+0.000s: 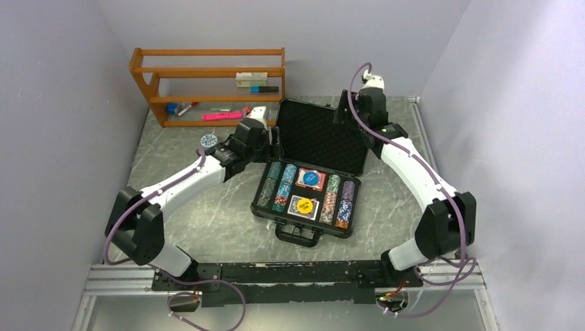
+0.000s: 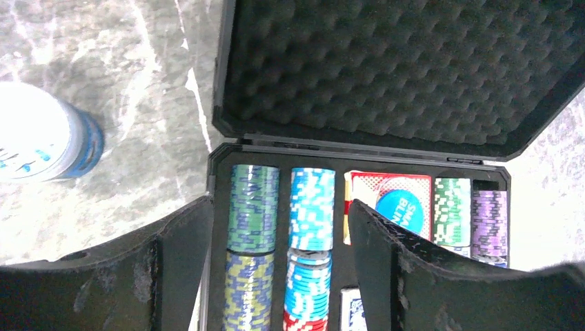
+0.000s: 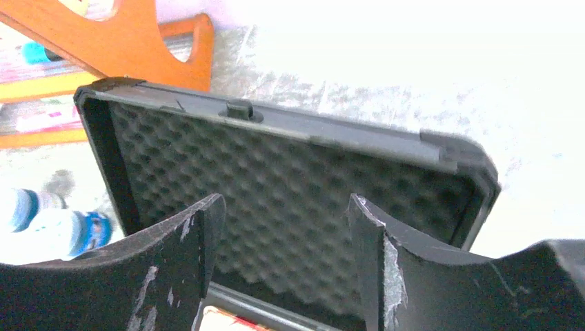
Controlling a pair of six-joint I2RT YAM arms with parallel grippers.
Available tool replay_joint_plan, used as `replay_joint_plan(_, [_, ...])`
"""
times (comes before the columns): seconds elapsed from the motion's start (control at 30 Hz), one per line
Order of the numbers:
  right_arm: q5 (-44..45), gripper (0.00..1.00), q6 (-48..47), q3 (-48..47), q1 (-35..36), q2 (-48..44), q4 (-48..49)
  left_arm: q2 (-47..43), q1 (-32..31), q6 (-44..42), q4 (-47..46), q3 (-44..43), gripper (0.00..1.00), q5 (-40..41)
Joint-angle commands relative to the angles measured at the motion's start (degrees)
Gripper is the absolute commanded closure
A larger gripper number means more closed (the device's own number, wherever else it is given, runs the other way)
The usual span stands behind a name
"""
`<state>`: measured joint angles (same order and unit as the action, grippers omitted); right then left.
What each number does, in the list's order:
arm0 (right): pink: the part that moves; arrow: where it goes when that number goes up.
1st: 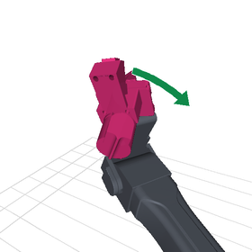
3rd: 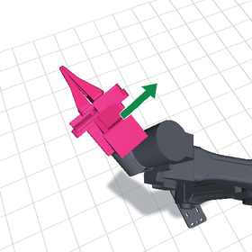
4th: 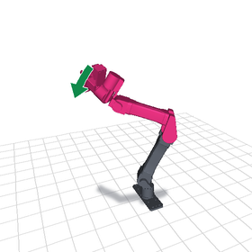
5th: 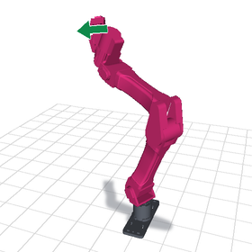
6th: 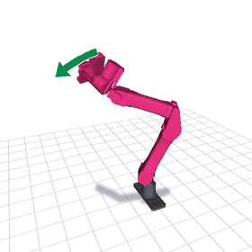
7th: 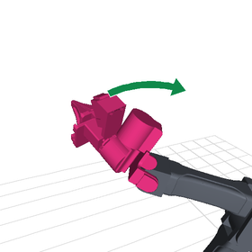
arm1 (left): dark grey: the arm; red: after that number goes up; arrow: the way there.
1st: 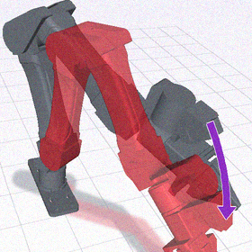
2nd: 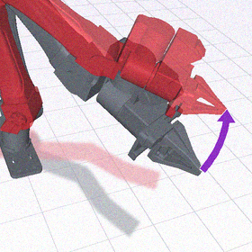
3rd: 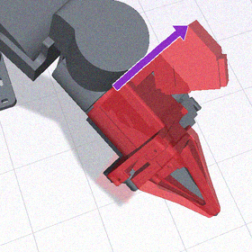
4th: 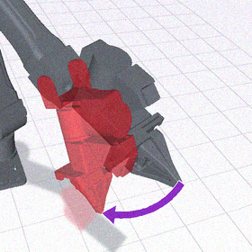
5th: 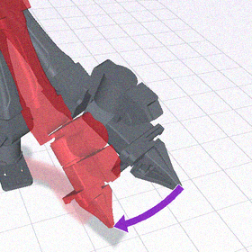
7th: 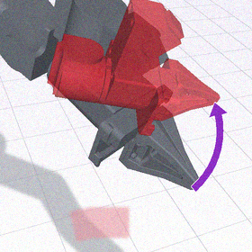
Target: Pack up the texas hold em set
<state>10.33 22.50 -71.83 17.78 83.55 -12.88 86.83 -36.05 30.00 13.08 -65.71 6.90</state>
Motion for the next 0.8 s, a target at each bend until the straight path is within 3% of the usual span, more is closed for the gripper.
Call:
replay_joint_plan(0.0, [-4.20, 0.30, -16.29, -10.29, 0.07, 6.69, 0.19, -4.82, 0.75, -0.49, 0.92, 1.42, 0.22, 4.00])
replay_joint_plan(0.1, [-9.38, 0.29, -26.11, -19.71, 0.22, 13.32, -6.30, -5.70, 2.27, -0.61, 1.85, 0.66, 0.22, 2.59])
replay_joint_plan(0.37, [-15.67, 0.28, -44.61, -28.87, 0.79, 21.98, -13.98, -5.90, 2.70, -1.19, 3.46, -1.39, 0.22, 1.47])
replay_joint_plan(0.57, [-16.60, 0.29, -50.03, -36.50, 1.98, 28.12, -24.67, -5.10, 2.82, -0.43, 4.06, -2.35, 0.22, 1.30])
replay_joint_plan(0.77, [-19.23, 0.40, -48.67, -42.65, 2.77, 33.87, -33.11, -4.74, 2.91, -1.16, 5.32, -4.47, 0.22, 1.30])
